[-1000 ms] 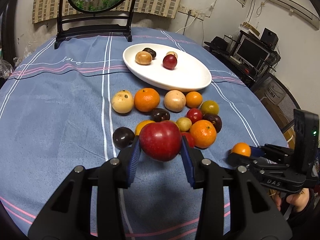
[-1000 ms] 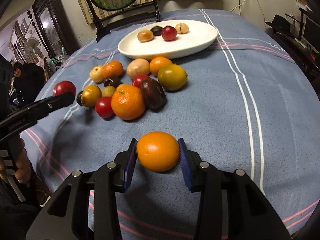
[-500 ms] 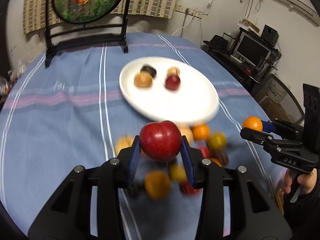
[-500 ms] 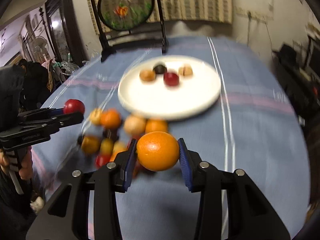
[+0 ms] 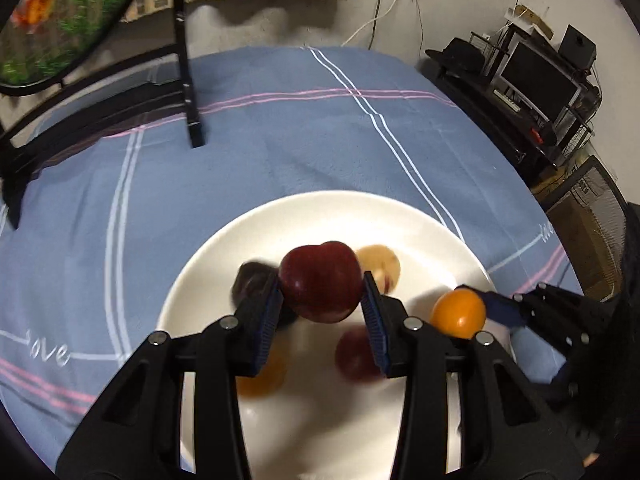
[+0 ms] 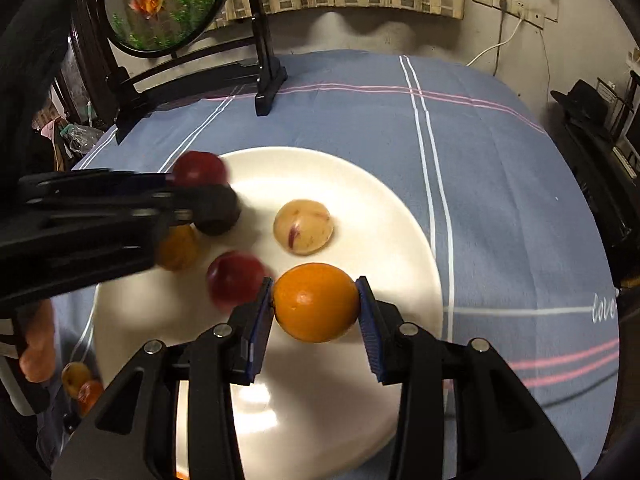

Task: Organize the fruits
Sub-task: 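Carry both fruits onto the white plate and open both grippers, then grasp the mandarin orange with the right gripper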

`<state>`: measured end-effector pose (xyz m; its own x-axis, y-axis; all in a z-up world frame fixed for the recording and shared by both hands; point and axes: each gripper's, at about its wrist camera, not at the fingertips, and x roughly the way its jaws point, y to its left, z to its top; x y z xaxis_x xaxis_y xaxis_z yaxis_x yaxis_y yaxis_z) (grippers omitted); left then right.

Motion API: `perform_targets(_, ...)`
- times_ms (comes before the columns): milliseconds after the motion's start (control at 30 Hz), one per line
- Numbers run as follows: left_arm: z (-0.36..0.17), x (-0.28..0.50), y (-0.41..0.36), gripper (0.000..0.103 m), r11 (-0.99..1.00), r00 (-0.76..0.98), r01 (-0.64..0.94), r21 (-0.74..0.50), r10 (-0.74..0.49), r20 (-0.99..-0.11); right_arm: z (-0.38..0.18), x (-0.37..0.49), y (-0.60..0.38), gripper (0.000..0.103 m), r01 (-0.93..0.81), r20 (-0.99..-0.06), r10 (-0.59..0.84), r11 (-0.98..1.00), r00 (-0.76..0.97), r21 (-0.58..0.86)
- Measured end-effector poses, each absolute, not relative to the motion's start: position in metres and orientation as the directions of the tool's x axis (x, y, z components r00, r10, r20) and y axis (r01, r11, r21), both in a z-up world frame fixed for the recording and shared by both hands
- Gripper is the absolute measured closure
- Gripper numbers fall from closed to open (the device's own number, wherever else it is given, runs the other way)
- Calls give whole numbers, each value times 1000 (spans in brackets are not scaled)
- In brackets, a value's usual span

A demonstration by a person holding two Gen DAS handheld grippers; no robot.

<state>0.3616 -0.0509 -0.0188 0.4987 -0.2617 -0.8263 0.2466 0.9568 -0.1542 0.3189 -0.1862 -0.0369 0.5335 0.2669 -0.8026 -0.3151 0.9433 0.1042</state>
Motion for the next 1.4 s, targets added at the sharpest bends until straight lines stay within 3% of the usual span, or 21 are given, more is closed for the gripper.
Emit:
perform_targets(133,-29,380,-60,62,953,464,252,-167,-271,-844,-42,331,-188,61,-320,-811,277,940,516,118)
perform_targets(200,-28,384,-62,48,954,468,247,-169,-271,-841,-41,333,-187,39,-321,-813,270,941,516,109)
perform_targets(233,-24,384,-61,36,956,483,239,-168,-267,-834,-39,331,-188,39,-315,-805,260,944,533,97)
perform_targets(400,10,353,-42,34,956,544,239,-172,-278,-792,-17,304,-193,39,-329,-789,271,940,551,93)
perform_targets(533,33,285,-18,19,964,602,222,-148,-255,-757,-5,253,-201,38,-350,-784,298,930,544,110)
perform_targets(733,27,166,0,18,963,642,208,-173,-267,-718,-4,159,-208,37,-328,-765,312,934,563,140)
perform_targets(800,16,130,1,18,969,656,193,-152,-243,-715,-9,133,-210,30,-307,-760,327,936,562,175)
perform_targets(967,-10,65,12,18,982,662,145,-119,-186,-726,-24,89,-214,30,-250,-752,339,939,566,236)
perform_targets(1400,-29,23,36,18,986,653,96,-139,-168,-739,-33,45,-179,30,-334,-766,382,914,517,231)
